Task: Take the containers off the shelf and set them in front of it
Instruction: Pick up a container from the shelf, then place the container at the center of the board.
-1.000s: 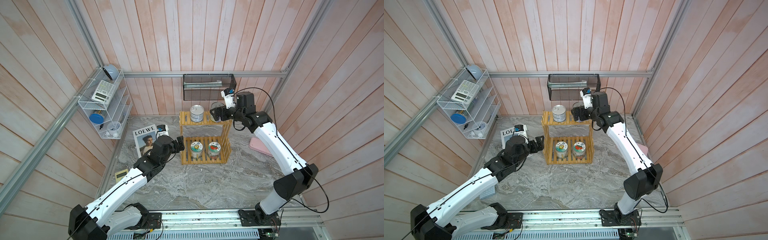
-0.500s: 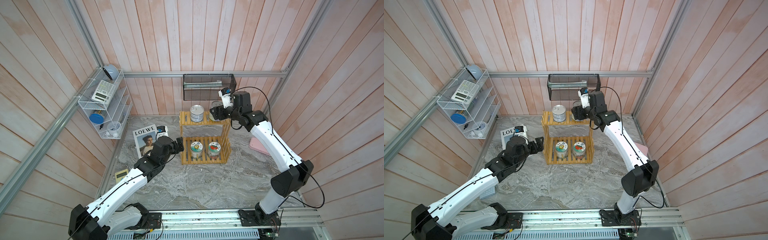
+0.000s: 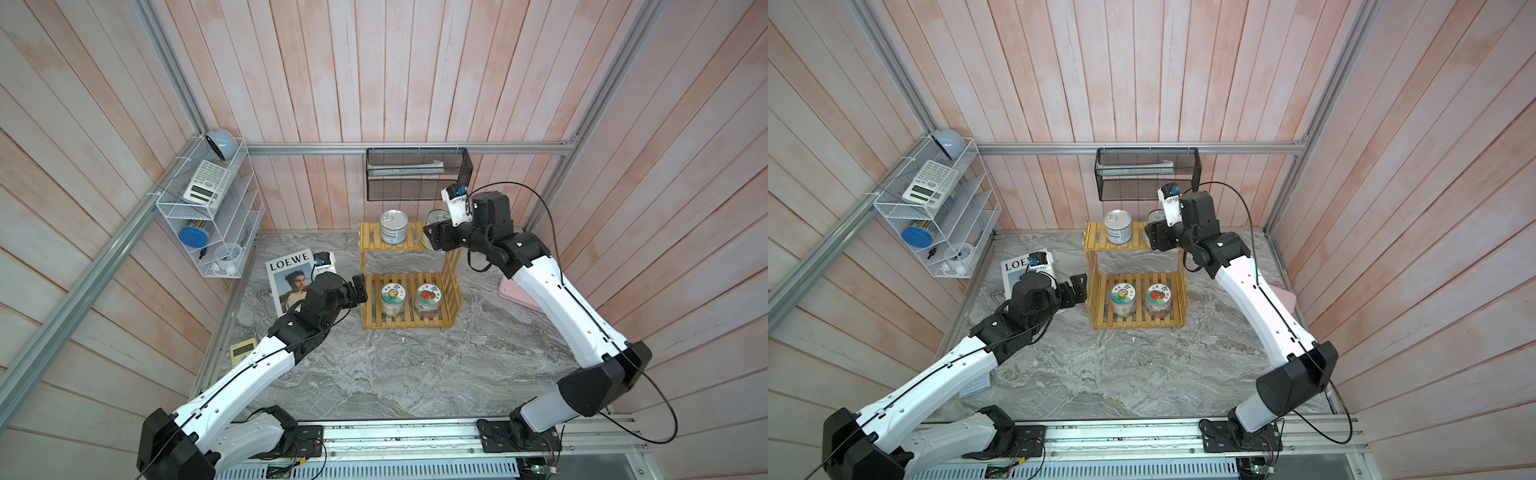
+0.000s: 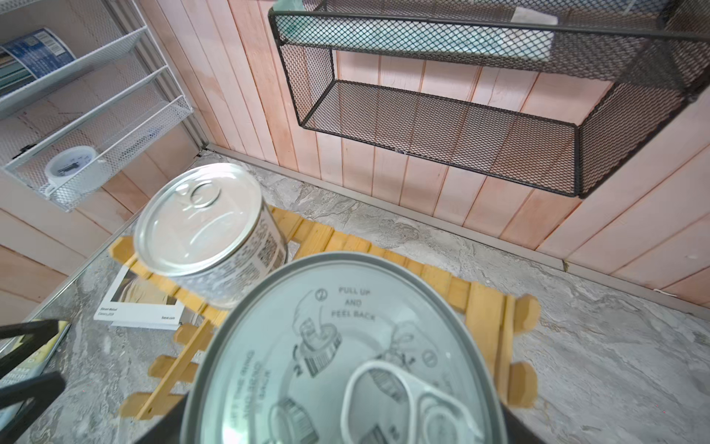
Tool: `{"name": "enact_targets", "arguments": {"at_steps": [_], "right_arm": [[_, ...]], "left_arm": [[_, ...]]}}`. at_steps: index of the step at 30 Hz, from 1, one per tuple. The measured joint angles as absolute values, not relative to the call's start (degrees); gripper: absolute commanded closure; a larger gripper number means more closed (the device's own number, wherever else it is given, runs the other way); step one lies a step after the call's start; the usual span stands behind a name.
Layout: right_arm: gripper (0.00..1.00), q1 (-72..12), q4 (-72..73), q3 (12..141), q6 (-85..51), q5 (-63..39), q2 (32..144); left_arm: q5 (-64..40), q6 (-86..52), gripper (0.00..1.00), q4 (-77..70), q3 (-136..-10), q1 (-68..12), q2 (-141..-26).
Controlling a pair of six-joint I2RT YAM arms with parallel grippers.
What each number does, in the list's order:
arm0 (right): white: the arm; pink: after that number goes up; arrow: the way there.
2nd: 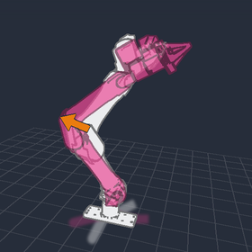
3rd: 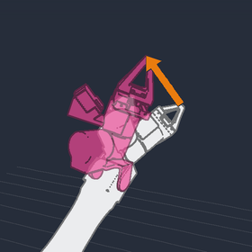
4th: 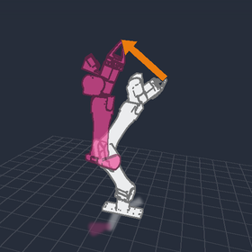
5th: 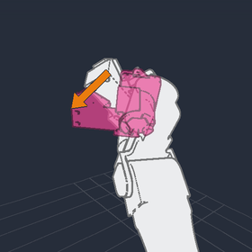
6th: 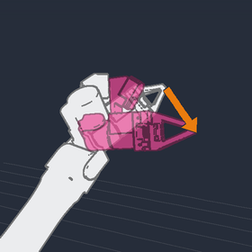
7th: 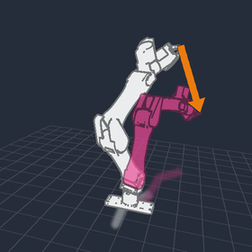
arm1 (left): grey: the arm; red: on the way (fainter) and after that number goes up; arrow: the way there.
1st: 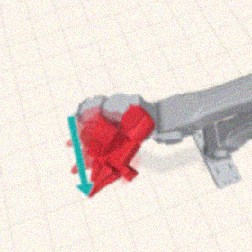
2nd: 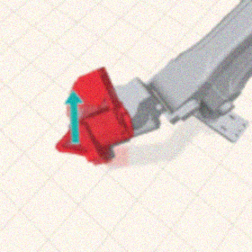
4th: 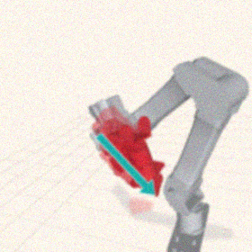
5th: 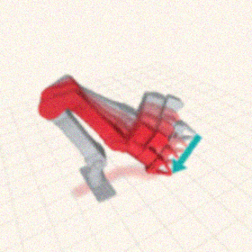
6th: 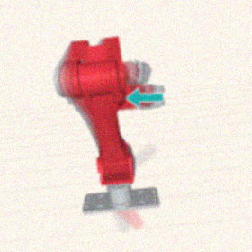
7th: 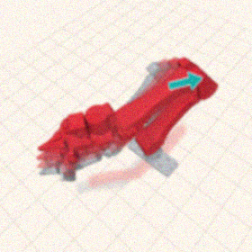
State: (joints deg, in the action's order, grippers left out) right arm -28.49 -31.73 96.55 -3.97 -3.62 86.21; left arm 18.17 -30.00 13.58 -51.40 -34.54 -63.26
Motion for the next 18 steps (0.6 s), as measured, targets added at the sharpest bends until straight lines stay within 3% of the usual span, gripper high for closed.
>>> {"name": "enact_targets", "arguments": {"at_steps": [6,12,18], "right_arm": [[0.28,-32.0,-32.3,87.9,-4.1,-0.4,73.2],[0.28,-37.8,-32.1,71.0,-5.4,3.6,60.1],[0.28,-43.5,-31.3,54.9,-8.4,7.6,54.3]], "left_arm": [[17.1,-30.0,0.0,12.4,-51.4,-34.5,-65.2],[16.3,-30.0,0.0,12.0,-51.4,-34.5,-65.6],[15.4,-30.2,0.0,11.9,-51.4,-34.5,-65.9]]}}
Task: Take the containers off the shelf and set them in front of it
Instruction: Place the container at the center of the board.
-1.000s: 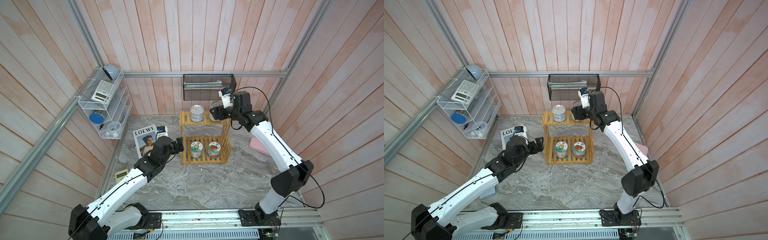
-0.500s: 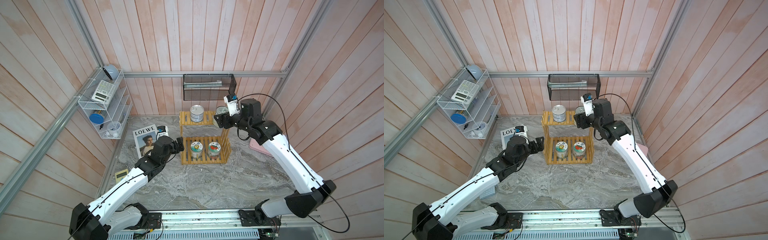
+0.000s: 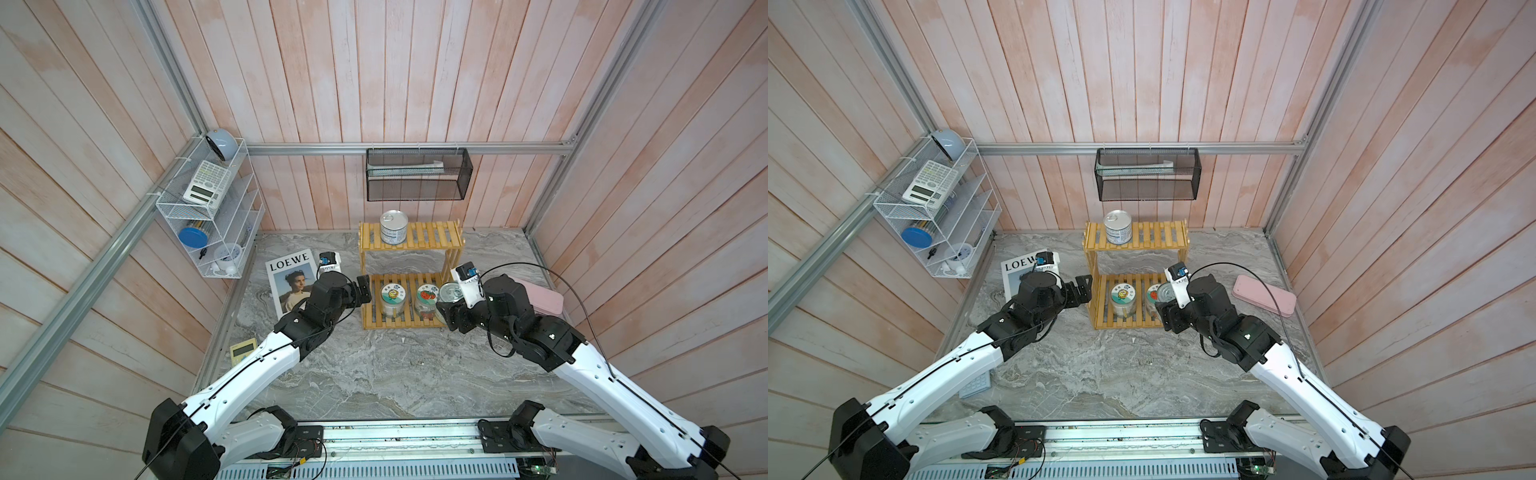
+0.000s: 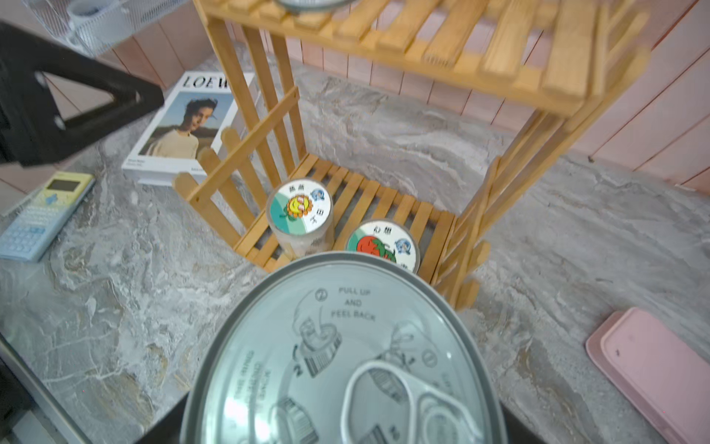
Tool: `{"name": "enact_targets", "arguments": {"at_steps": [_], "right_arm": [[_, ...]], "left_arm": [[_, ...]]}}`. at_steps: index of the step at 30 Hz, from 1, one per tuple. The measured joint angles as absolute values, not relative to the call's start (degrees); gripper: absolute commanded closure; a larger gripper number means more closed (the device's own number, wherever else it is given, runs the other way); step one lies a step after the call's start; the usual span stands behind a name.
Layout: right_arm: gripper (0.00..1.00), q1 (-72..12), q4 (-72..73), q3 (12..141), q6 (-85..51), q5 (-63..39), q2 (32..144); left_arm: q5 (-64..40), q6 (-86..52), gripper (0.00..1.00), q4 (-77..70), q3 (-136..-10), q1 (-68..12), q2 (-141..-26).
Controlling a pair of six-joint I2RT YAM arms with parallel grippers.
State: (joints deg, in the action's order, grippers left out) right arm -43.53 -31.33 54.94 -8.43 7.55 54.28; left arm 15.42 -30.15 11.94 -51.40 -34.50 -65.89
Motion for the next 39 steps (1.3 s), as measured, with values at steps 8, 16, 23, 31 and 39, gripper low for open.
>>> {"name": "enact_targets", "arguments": {"at_steps": [8,16,23,31,39], "right_arm": [[0.28,-48.2,-23.4,36.9,-13.0,12.8,50.6],[0.29,-51.0,-13.2,26.4,-16.4,17.5,54.7],[0.29,-51.6,-6.0,22.1,-19.2,20.6,55.8],[0.29,-51.6,1.6,18.1,-19.7,21.2,56.0],[0.27,-51.6,5.9,16.6,-19.8,21.5,58.9]], "left_arm": [[15.3,-30.7,0.0,11.7,-50.6,-34.5,-65.8],[15.4,-31.0,0.0,11.7,-50.1,-34.6,-65.8],[15.7,-31.1,0.0,11.6,-50.1,-34.7,-65.1],[16.8,-31.1,0.0,11.3,-49.4,-34.7,-64.8],[17.0,-31.3,0.0,10.9,-49.0,-35.0,-64.8]]}}
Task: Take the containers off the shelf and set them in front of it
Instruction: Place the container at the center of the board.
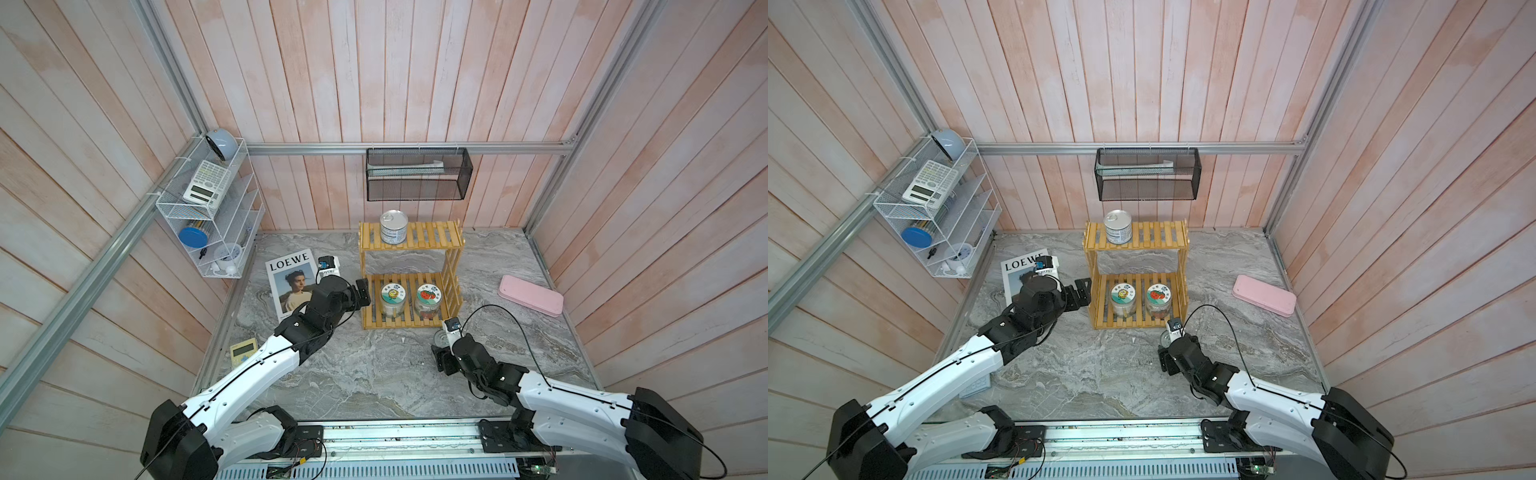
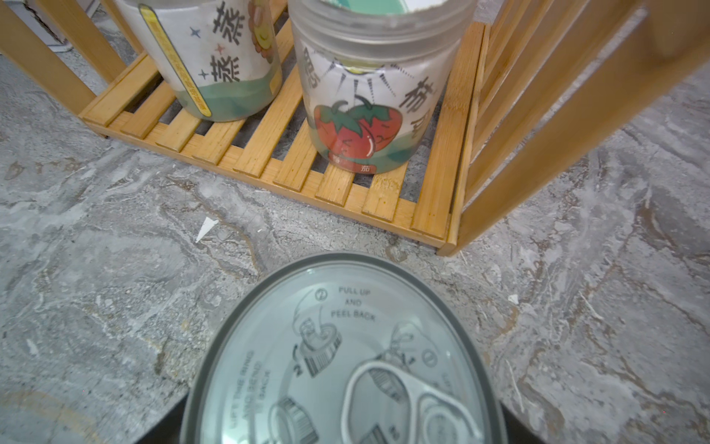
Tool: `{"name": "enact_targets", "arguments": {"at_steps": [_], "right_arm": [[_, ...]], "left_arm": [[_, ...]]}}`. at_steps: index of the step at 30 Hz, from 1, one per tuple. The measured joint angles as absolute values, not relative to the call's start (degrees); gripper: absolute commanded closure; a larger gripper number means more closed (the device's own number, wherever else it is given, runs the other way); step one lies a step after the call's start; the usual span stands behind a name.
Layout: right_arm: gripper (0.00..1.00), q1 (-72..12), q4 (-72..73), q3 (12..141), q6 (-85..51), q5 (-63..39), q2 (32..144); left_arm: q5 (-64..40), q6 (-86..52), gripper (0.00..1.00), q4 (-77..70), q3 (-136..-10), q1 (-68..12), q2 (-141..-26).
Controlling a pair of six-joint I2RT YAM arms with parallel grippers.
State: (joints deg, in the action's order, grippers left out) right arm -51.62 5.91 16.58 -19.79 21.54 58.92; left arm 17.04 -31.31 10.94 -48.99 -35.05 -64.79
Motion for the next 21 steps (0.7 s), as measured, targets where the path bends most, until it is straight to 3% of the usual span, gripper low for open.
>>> {"name": "enact_targets", "arguments": {"at_steps": [16,21], "right_arm": [[0.02,-51.6,5.2,17.0,-21.9,22.7,60.9],[0.02,-51.6,2.0,17.0,-21.4,22.9,54.9]], "left_arm": [[18.5,-31.3,0.0,10.5,-48.5,-35.5,-64.5],[18.7,-30.7,0.0,10.7,-48.5,-35.9,-64.3]]}}
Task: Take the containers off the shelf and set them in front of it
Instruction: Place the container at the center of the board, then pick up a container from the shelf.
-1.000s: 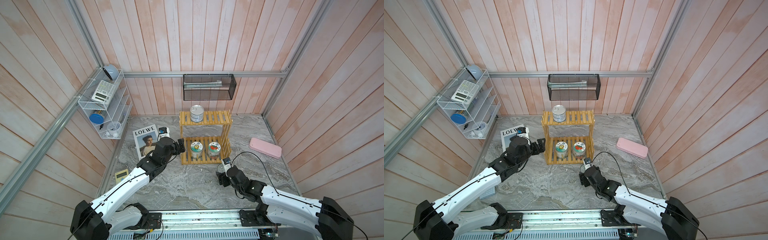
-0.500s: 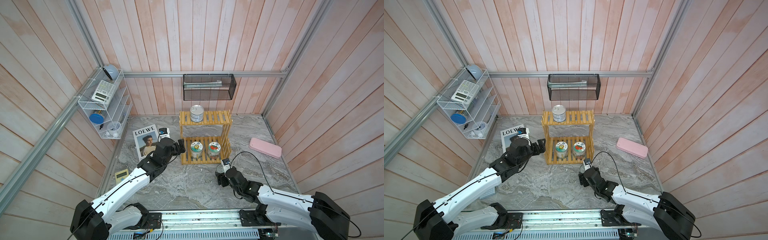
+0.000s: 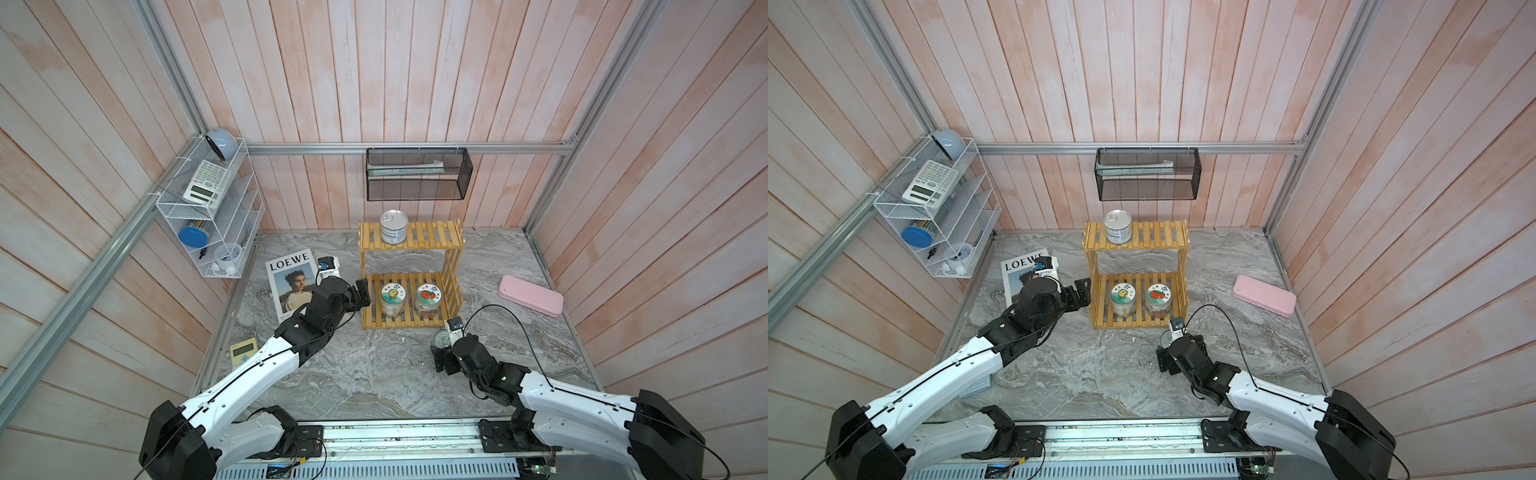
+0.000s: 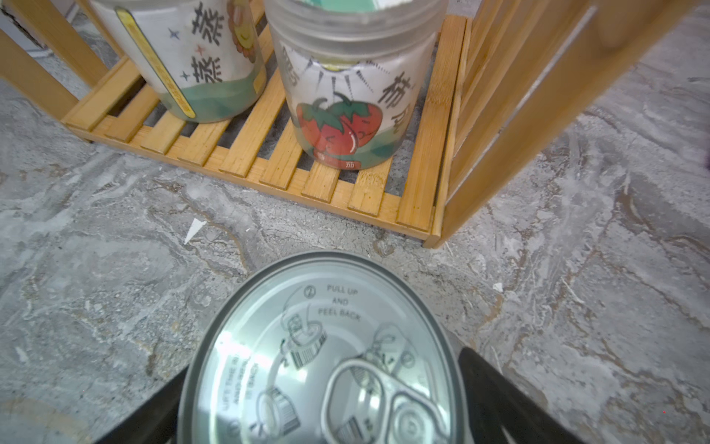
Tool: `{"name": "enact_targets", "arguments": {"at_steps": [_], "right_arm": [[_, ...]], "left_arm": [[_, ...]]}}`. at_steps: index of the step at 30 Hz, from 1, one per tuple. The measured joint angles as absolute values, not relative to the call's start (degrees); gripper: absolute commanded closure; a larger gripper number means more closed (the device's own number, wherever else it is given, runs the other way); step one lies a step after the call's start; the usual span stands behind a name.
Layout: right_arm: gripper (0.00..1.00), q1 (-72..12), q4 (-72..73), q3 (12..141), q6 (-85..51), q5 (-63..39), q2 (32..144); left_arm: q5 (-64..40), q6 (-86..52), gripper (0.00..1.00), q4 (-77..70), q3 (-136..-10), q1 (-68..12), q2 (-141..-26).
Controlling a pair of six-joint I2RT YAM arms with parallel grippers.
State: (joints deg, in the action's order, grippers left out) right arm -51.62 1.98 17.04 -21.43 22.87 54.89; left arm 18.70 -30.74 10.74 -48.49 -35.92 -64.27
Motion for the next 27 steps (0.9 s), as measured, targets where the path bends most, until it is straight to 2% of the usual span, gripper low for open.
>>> {"name": "enact_targets", "arguments": {"at_steps": [5,11,19,27], "right_arm": [[0.02,-51.6,0.7,17.0,-20.9,23.2,45.7],[0.02,-51.6,-5.4,19.1,-19.9,23.3,37.8],[0.02,-51.6,-12.1,27.0,-19.0,23.3,38.1],[0.02,-48.8,-16.3,30.6,-19.4,21.0,39.0]], "left_arm": [[18.7,-28.1,0.0,12.7,-50.9,-36.0,-64.7],[17.4,-22.0,0.0,15.9,-60.4,-36.0,-66.4],[11.1,-15.1,0.0,24.0,-80.8,-35.7,-76.5],[10.0,-12.3,0.0,35.9,-100.6,-35.7,-89.4]]}}
